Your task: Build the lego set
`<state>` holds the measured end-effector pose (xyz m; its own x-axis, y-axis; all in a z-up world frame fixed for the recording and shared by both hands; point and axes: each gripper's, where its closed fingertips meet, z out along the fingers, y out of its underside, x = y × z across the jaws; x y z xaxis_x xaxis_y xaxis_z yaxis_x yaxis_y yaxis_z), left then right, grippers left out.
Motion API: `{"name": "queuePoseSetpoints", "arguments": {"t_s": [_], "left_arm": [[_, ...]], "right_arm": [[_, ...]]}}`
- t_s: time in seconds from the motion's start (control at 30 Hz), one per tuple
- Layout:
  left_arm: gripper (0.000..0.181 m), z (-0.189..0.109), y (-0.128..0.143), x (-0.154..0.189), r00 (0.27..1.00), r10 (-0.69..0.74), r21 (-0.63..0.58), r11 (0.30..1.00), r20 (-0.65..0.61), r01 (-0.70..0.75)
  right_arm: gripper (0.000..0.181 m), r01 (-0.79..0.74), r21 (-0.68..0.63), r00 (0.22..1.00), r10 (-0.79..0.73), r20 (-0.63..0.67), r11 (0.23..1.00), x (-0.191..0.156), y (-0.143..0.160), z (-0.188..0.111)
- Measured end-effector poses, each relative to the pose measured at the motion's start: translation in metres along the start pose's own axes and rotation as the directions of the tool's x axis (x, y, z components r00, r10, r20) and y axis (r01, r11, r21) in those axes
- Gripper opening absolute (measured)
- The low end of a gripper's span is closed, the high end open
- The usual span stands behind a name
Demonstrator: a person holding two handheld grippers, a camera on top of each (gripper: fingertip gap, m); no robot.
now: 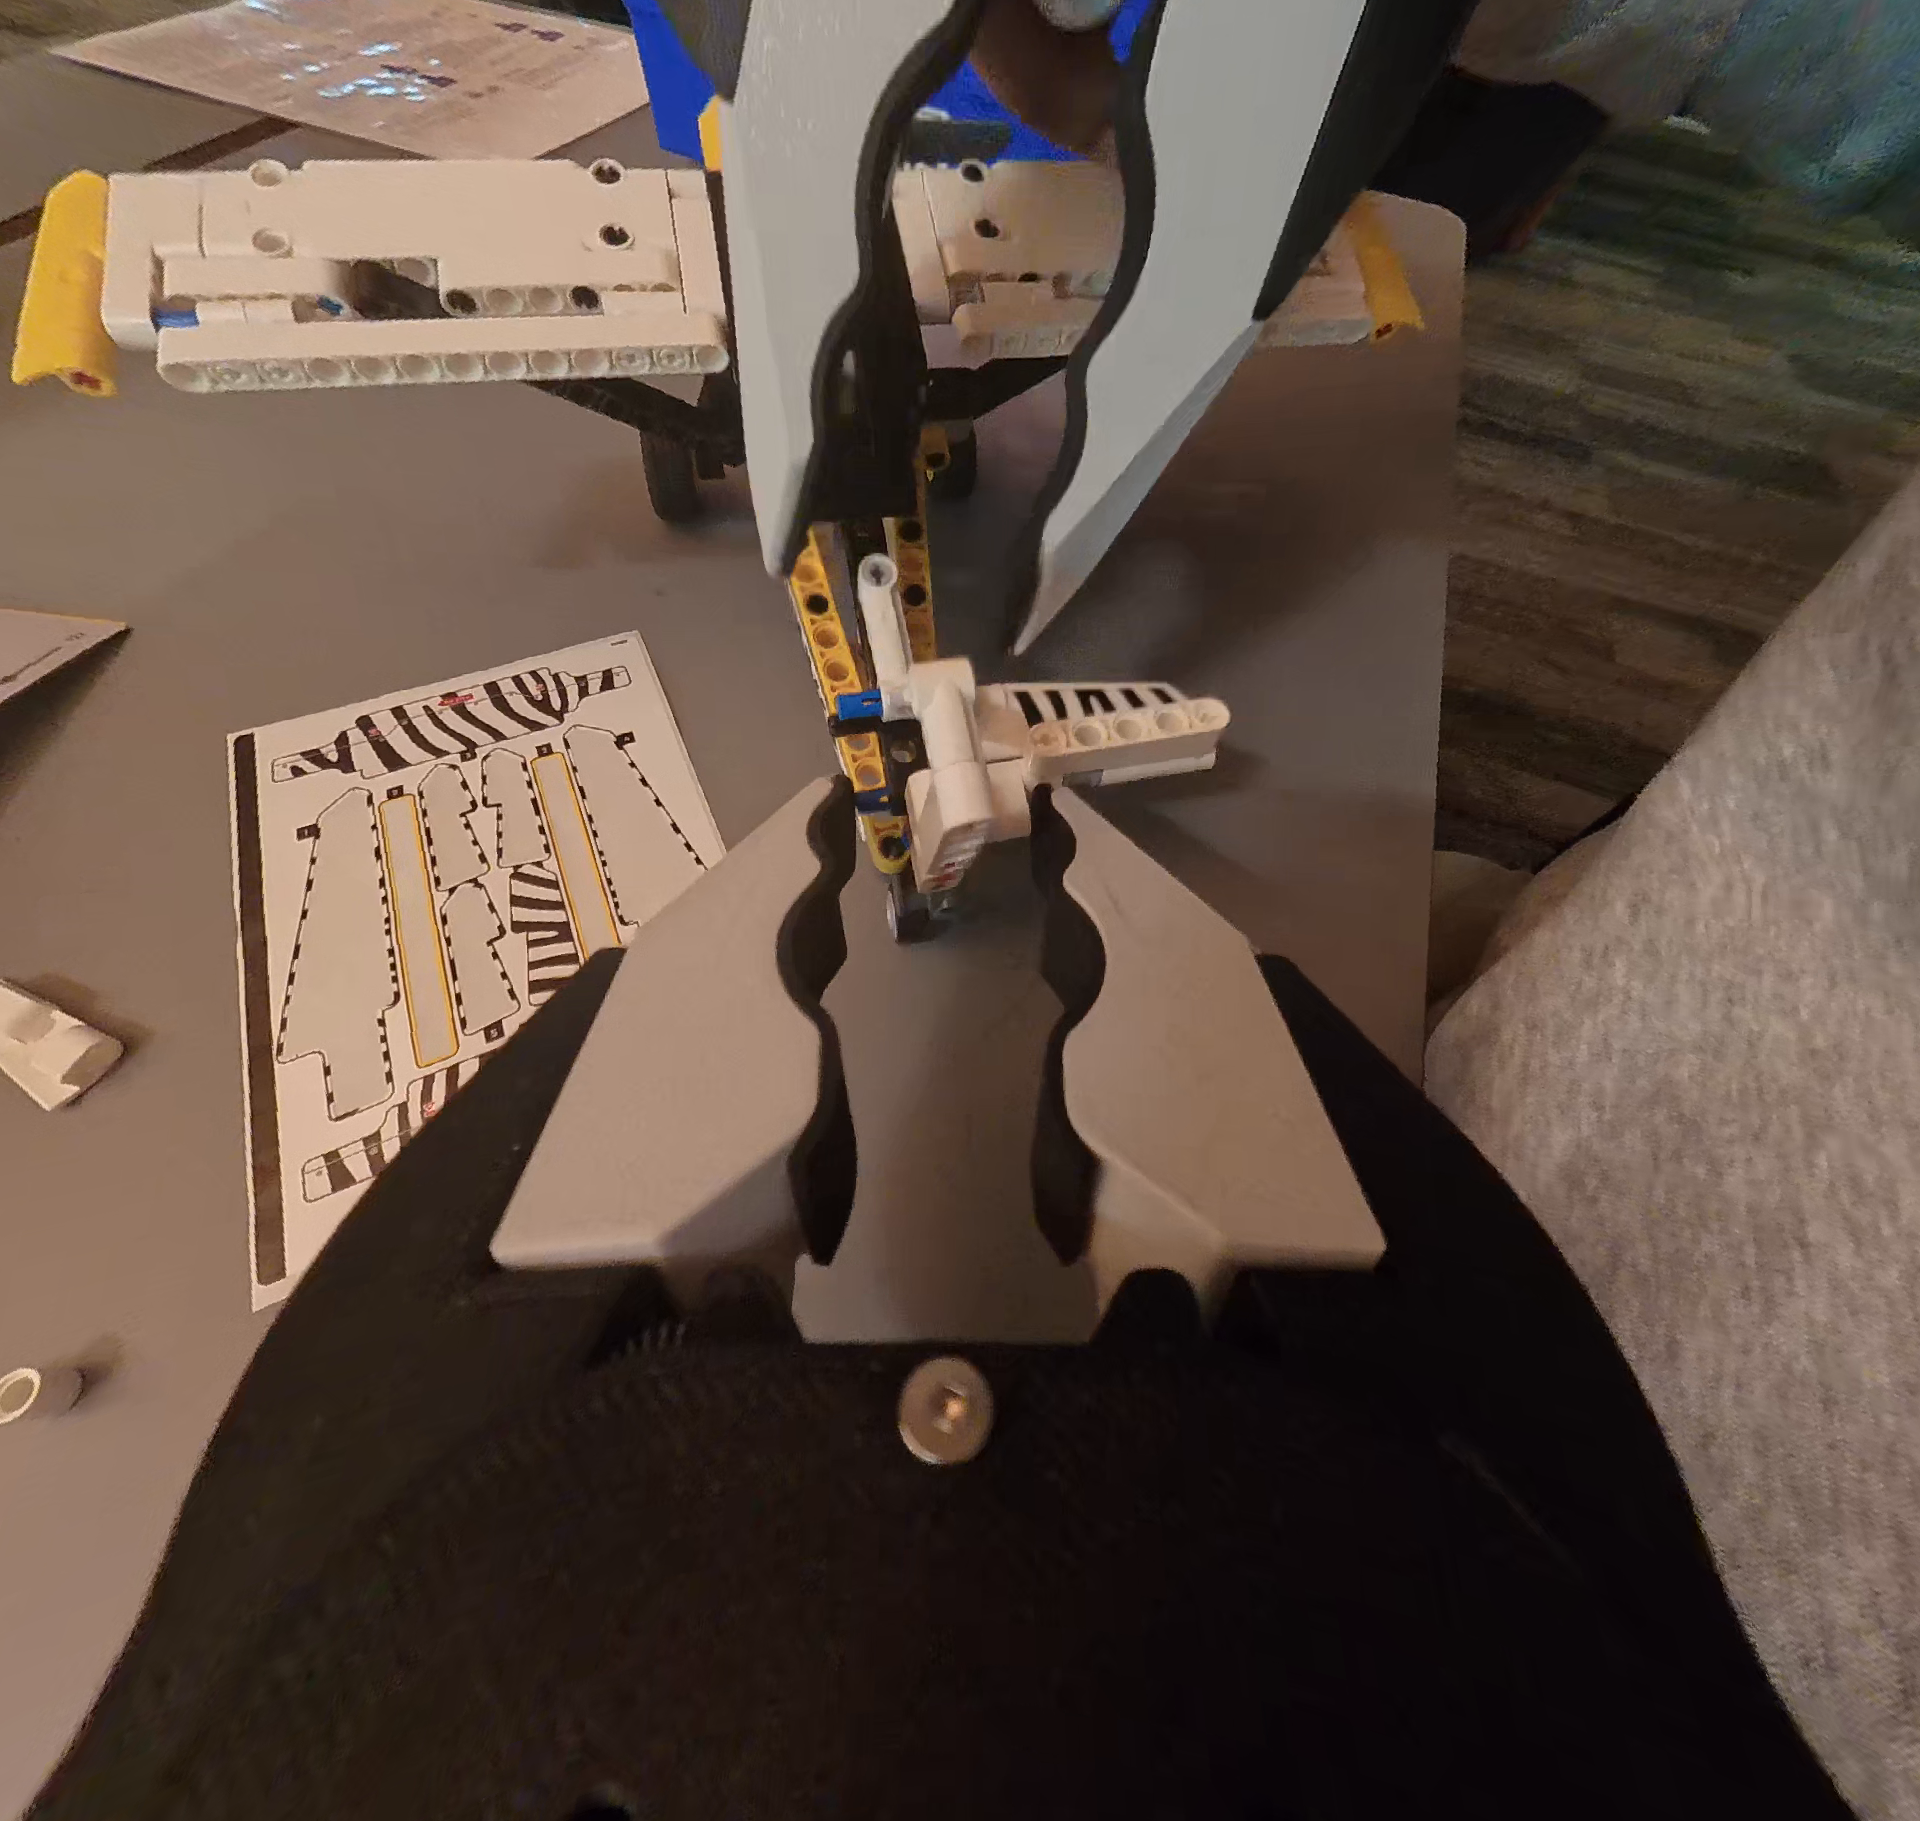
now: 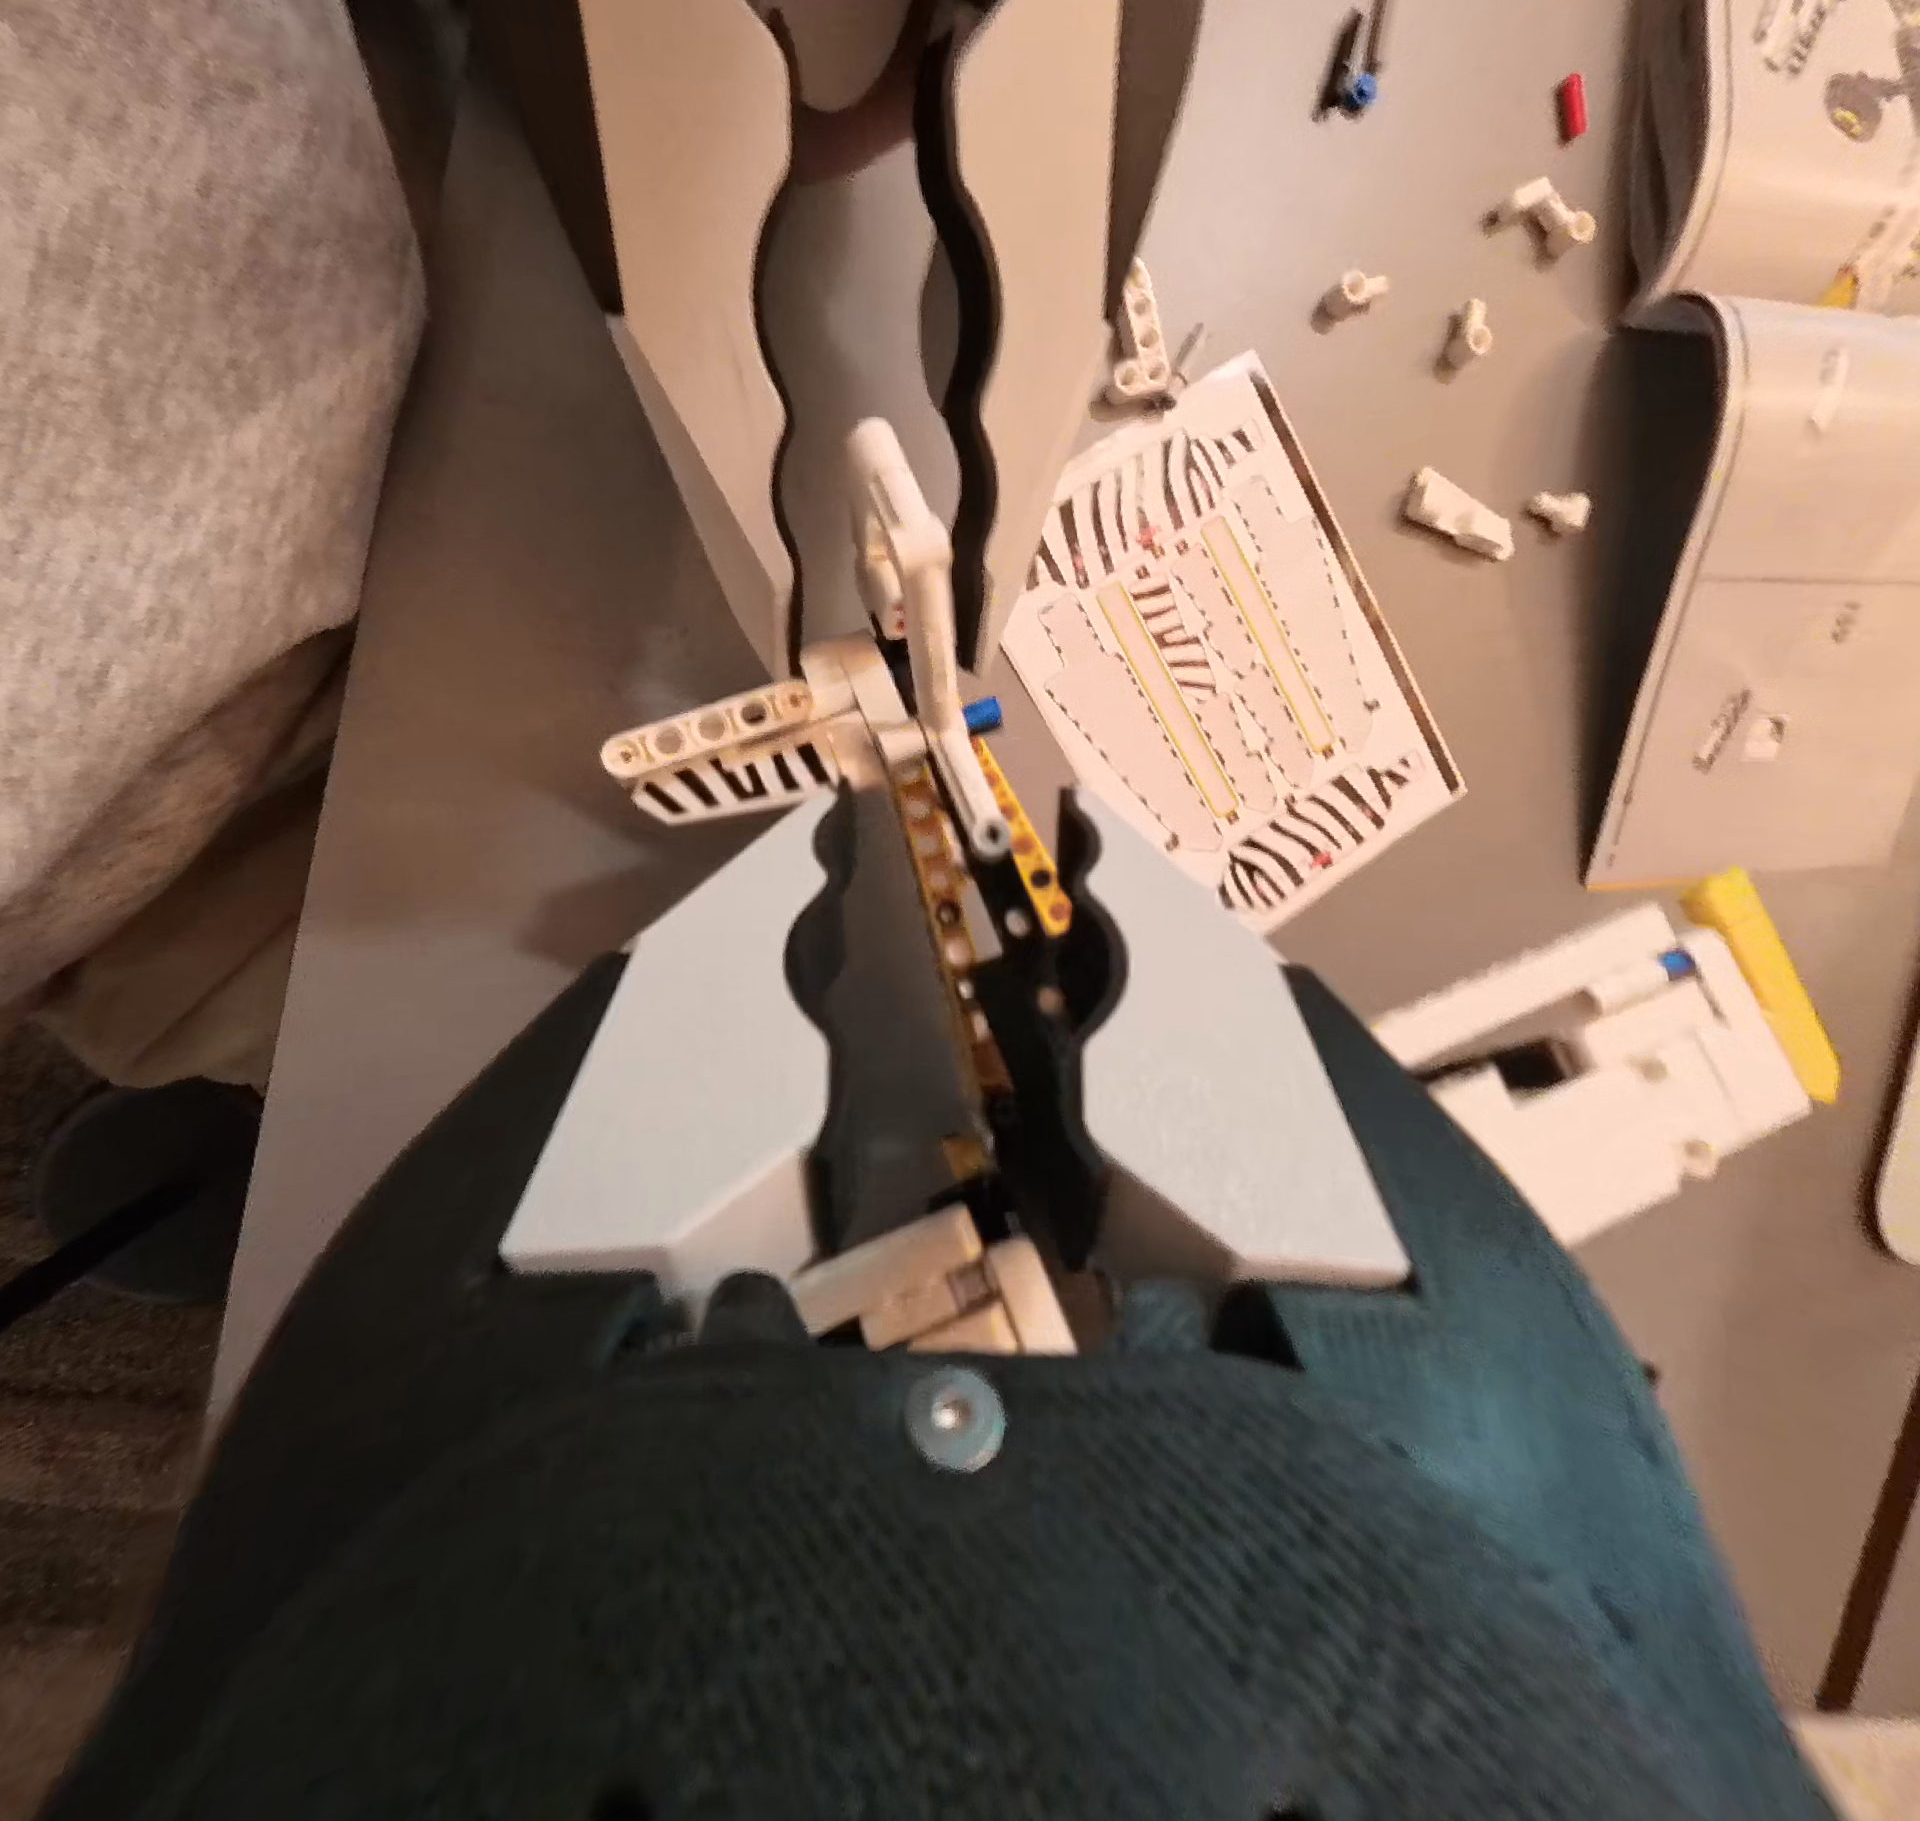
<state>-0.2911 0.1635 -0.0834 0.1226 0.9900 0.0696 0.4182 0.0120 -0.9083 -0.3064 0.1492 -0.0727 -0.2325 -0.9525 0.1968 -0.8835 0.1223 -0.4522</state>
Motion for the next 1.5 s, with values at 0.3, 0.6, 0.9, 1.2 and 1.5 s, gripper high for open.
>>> {"name": "queuePoseSetpoints", "arguments": {"t_s": [0.3,0.6,0.9,1.2,1.5], "left_arm": [[0.043,-0.009,-0.008,0.002,0.995,-0.061,0.075,0.995,-0.077,0.067],[0.05,-0.013,-0.015,0.003,0.983,-0.116,0.118,0.984,-0.142,0.134],[0.054,-0.054,-0.078,-0.033,0.996,-0.038,0.32,0.945,-0.085,0.063],[0.052,-0.052,-0.087,-0.088,0.997,-0.07,0.323,0.945,0.03,0.057],[0.045,-0.058,-0.06,-0.092,0.984,-0.159,0.322,0.93,-0.084,0.178]], "right_arm": [[0.049,-0.292,0.337,0.901,0.376,-0.218,0.895,-0.017,-0.021,-0.045],[0.063,-0.438,0.633,0.525,0.753,-0.397,0.639,-0.044,-0.007,-0.011],[0.066,-0.482,0.644,0.454,0.798,-0.396,0.594,-0.031,-0.005,0.008],[0.059,-0.381,0.712,0.223,0.806,-0.548,0.589,-0.038,0.016,-0.018],[0.076,-0.464,0.777,0.148,0.903,-0.404,0.424,-0.041,0.028,0.006]]}}
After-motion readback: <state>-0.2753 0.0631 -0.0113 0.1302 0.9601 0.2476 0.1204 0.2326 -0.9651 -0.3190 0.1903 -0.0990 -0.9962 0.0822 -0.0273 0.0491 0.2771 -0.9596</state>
